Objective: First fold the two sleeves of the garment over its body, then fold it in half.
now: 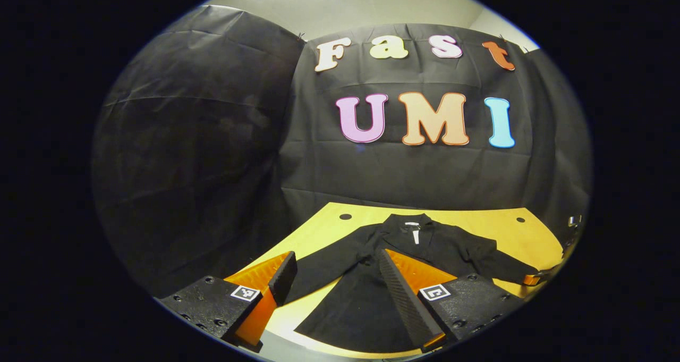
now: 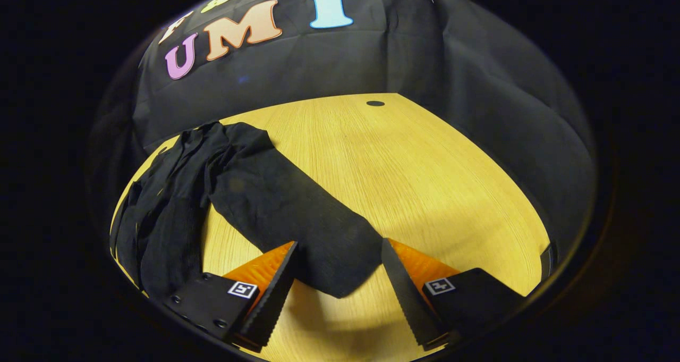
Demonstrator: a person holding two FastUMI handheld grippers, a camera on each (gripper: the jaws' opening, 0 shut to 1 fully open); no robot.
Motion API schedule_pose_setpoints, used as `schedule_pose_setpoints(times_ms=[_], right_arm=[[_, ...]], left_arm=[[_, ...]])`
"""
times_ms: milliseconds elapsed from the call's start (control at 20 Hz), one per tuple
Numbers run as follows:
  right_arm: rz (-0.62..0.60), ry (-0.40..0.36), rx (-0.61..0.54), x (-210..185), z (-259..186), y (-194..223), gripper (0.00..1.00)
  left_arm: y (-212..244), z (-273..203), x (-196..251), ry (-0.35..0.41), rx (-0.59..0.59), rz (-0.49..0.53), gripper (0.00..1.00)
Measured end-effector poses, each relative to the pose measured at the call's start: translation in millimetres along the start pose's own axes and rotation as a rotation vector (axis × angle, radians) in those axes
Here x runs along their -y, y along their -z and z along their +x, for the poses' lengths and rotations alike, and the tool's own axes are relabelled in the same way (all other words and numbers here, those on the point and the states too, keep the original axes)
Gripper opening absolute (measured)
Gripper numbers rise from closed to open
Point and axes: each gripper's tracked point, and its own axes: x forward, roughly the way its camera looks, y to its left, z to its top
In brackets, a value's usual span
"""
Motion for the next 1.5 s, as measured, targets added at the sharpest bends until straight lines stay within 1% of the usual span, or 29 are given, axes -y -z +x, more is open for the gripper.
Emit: schedule_pose_setpoints(times_ms=[50,100,150,250,350,400,450,500,550,650,700,750,800,850,900,950,1050,1200,1350,1500], right_arm=[[0.004,-0.004,-0.002,0,1,1,0.89],[0.005,-0.014,-0.005,-2,2,1,0.86],[0.001,-0.019,-0.008,-2,1,1,0.73],[-0.016,-0.04,-0.021,-3,1,2,0.66],[-0.021,-0.051,-0.031,-2,2,2,0.53],[-0.021,-0.063,-0.039,-3,3,2,0.55],[-0.015,-0.068,-0.037,-3,1,2,0.41],[-0.021,-0.086,-0.04,-5,2,2,0.42],[-0.019,-0.09,-0.043,-5,3,3,0.34],[-0.026,-0.102,-0.047,-8,1,4,0.22],[-0.032,-0.108,-0.049,-8,4,2,0.19],[-0.038,-0.109,-0.048,-8,4,4,0.14],[-0.04,-0.113,-0.052,-9,5,4,0.14],[-0.035,-0.112,-0.054,-9,3,4,0.11],[-0.026,-0.117,-0.06,-10,0,3,0.11],[-0.014,-0.118,-0.061,-11,4,4,0.05],[-0.003,-0.12,-0.063,-11,4,5,0.06],[-0.018,-0.115,-0.066,-12,4,5,0.05],[-0.019,-0.118,-0.082,-11,5,5,0.05],[-0.003,-0.139,-0.117,-11,4,4,0.05]], left_arm=[[1,0,2,0.006,-0.003,-0.001,0.93],[3,1,4,0.011,-0.007,-0.002,0.93],[4,2,6,0.016,-0.012,-0.003,0.93],[4,2,10,0.024,-0.014,-0.009,0.93],[4,3,12,0.027,-0.014,-0.009,0.93],[5,3,12,0.026,-0.015,-0.009,0.93],[5,3,13,0.025,-0.014,-0.009,0.93],[5,1,13,0.025,-0.013,-0.011,0.93],[5,1,13,0.023,-0.014,-0.014,0.93],[5,0,13,0.015,-0.018,-0.018,0.93],[6,-1,13,0.011,-0.018,-0.02,0.92],[6,-3,12,0.006,-0.02,-0.02,0.93],[8,-4,12,0.001,-0.021,-0.019,0.92],[8,-5,12,-0.005,-0.024,-0.018,0.92],[8,-8,10,-0.013,-0.025,-0.017,0.93],[8,-10,10,-0.019,-0.026,-0.02,0.93],[10,-13,11,-0.03,-0.032,-0.028,0.92],[13,-16,12,-0.05,-0.03,-0.042,0.92],[18,-19,20,-0.047,-0.033,-0.059,0.93],[20,-19,21,-0.052,-0.036,-0.067,0.93]])
